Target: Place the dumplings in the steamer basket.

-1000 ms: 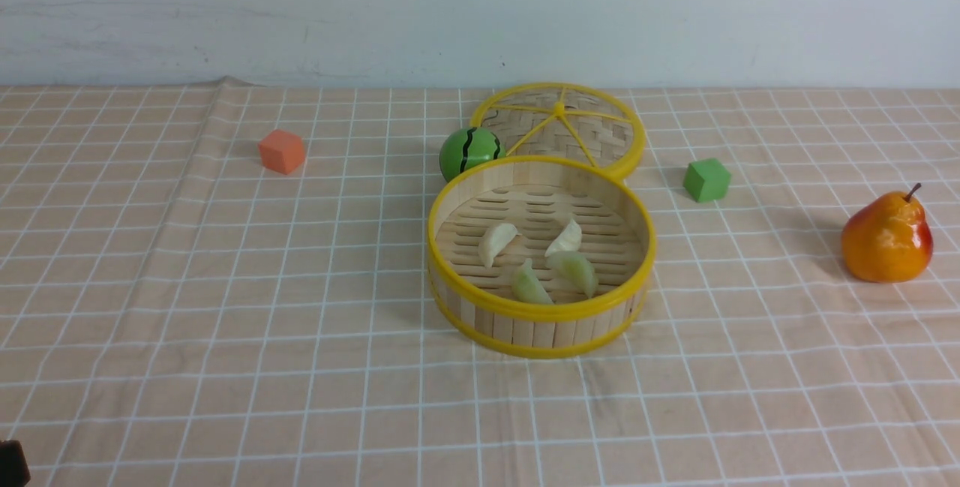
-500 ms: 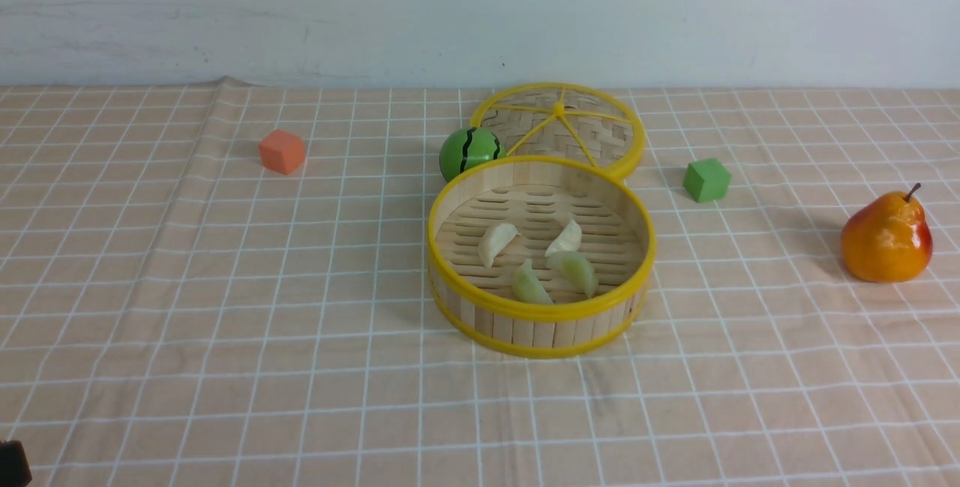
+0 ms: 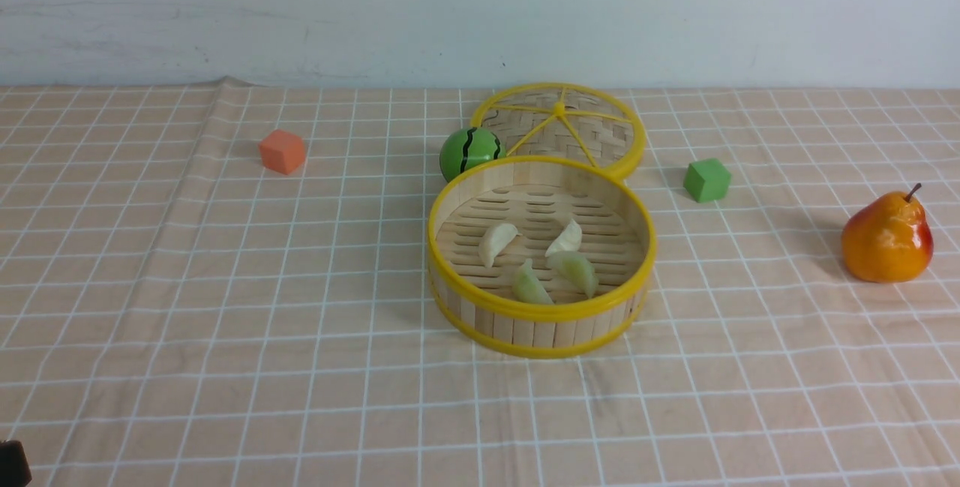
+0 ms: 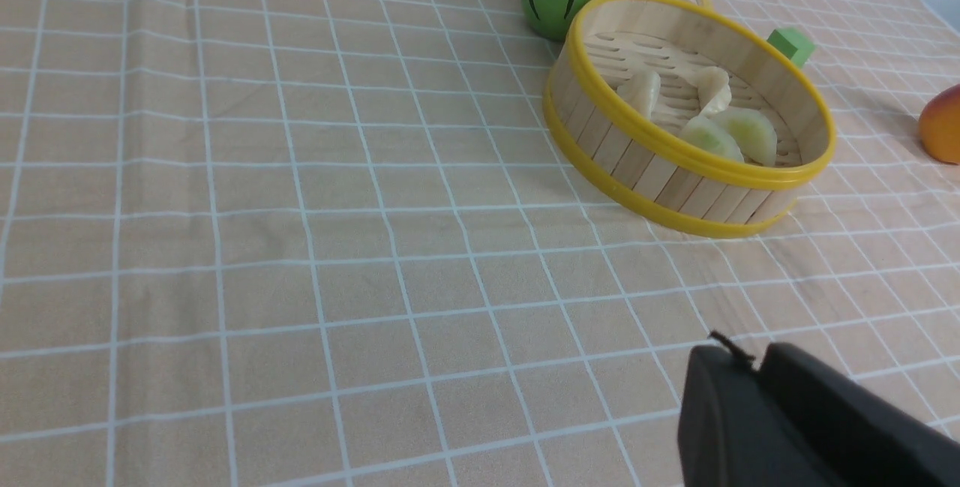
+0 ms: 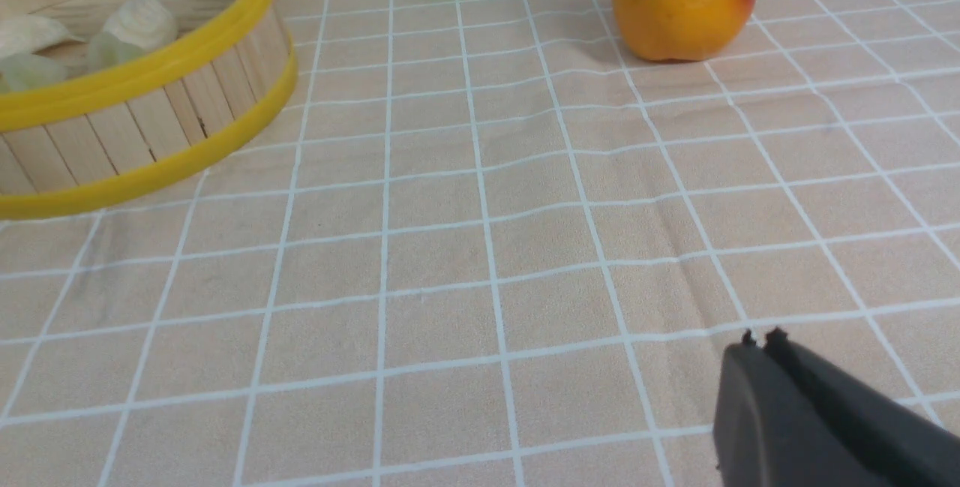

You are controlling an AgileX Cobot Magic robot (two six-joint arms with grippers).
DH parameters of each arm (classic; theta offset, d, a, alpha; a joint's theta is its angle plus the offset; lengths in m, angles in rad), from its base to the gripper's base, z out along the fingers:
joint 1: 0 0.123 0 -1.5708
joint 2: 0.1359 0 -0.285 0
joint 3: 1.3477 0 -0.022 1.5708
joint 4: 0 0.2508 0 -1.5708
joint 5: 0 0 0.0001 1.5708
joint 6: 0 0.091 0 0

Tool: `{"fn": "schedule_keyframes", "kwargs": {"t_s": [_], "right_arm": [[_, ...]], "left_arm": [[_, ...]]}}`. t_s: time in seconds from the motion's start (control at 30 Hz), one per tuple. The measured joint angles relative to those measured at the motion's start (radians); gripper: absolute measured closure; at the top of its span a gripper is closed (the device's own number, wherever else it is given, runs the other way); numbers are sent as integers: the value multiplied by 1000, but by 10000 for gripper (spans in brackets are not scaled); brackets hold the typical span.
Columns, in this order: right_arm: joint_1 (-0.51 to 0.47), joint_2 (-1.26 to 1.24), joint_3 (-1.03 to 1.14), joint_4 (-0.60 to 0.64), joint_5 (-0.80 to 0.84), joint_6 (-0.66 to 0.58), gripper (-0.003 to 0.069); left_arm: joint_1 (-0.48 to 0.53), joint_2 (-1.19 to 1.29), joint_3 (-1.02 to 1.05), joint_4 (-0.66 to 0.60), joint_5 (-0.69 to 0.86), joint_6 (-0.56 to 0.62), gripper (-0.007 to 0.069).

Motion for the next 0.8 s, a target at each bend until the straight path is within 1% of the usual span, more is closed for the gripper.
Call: {"fn": "schedule_keyframes", "kwargs": {"t_s": [0.8], "right_arm": [[0, 0, 0, -1, 0, 3, 665]], "left_arm": [[0, 0, 0, 0, 0, 0, 540]]}}
